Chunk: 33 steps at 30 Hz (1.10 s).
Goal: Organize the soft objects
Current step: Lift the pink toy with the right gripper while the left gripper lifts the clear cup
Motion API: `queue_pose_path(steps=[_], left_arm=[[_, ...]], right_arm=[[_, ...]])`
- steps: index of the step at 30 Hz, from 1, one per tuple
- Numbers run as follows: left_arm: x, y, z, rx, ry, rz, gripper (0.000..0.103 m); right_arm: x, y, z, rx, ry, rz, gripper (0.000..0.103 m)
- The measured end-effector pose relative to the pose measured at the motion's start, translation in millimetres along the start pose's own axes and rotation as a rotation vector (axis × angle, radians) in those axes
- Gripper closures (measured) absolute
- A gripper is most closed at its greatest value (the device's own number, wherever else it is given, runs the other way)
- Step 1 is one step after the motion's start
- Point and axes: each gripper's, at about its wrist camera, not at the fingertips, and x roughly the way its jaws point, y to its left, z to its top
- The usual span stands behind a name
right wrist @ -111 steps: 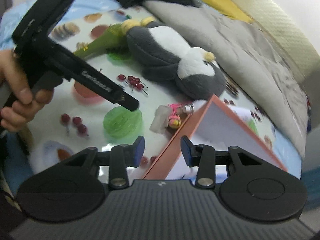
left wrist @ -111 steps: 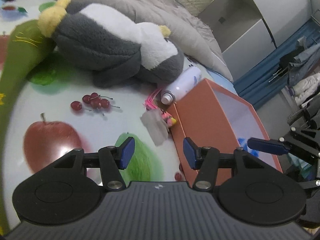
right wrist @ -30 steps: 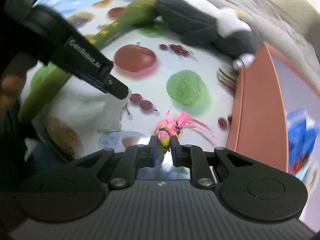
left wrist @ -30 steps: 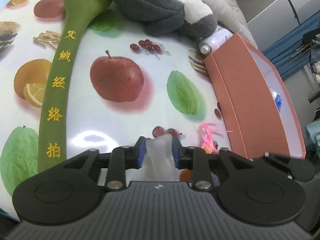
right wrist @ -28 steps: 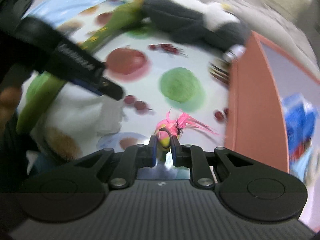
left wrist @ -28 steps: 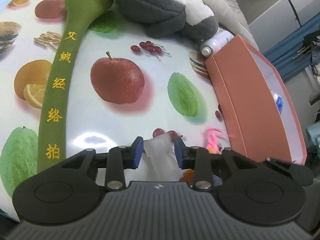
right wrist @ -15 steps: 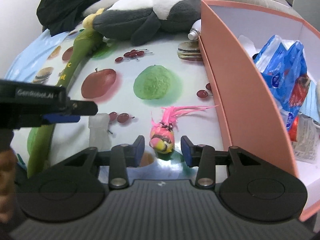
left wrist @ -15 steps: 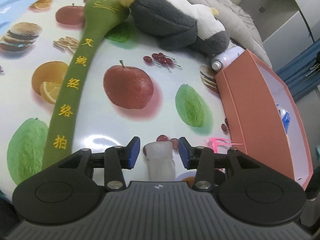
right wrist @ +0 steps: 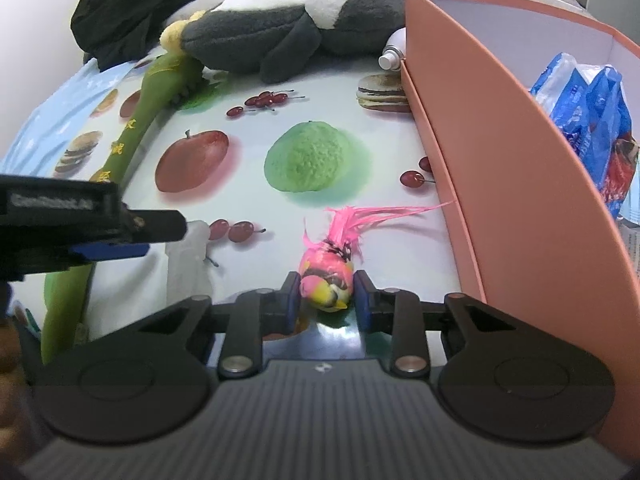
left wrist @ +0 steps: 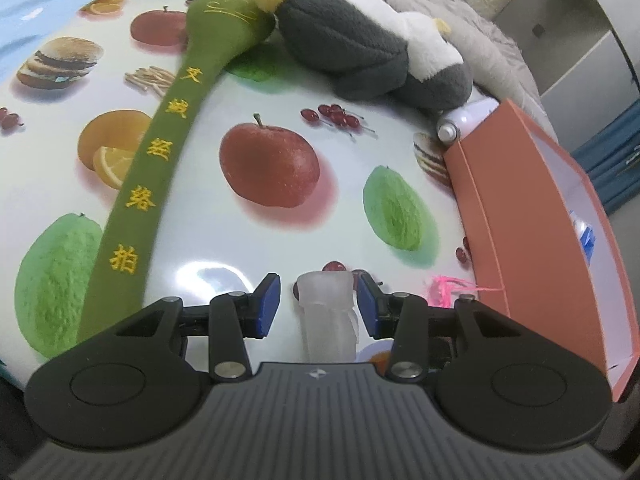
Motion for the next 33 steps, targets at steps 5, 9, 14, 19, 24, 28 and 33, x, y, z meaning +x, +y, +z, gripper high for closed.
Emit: queue_pose_path(steps=[5,9,14,19,24,28,33], left_arm=[[5.3,-9.5,-3.9,0.045,0.001,0.011,0.055],[13.3,-14.2,-5.1,0.070,0.003,0.029,0.055],[18.9,-18.5,-6.3,0.115,0.002,0.042,0.056],[20.9,-22.4,-4.4,0.140,-0.007,0.045,0.068],[15.6,-27.4,-7.1,0.200,-0.011,0.050,0.075],[5.2,-29.8,-9.5,0.212,-0.005,0.024,0.077],[-14.5,-35.9,-14.1,0.235,-0.013,-0.014,0.077]], right_arm=[[-7.6,-4.7,-6.3,-0.002,0.001,0.022,0.071],[-8.6,-5.8,-14.3,-0.027,0.002,0.025,0.071],[-9.1,-4.7,-16.8,-0.033,-0.004,0.022,0.071],[-7.8,-3.4,-16.4,-0.042,-0.011,0.017,0.071],[-11.9,-2.3,-14.7,-0.038,-0.015,0.015,0.071],[-22.9,3.0,-12.4,-0.049,-0.029,0.009,0.071],[-44.8,3.8,-8.1,-0.033,-0.071,-0.008,0.071]])
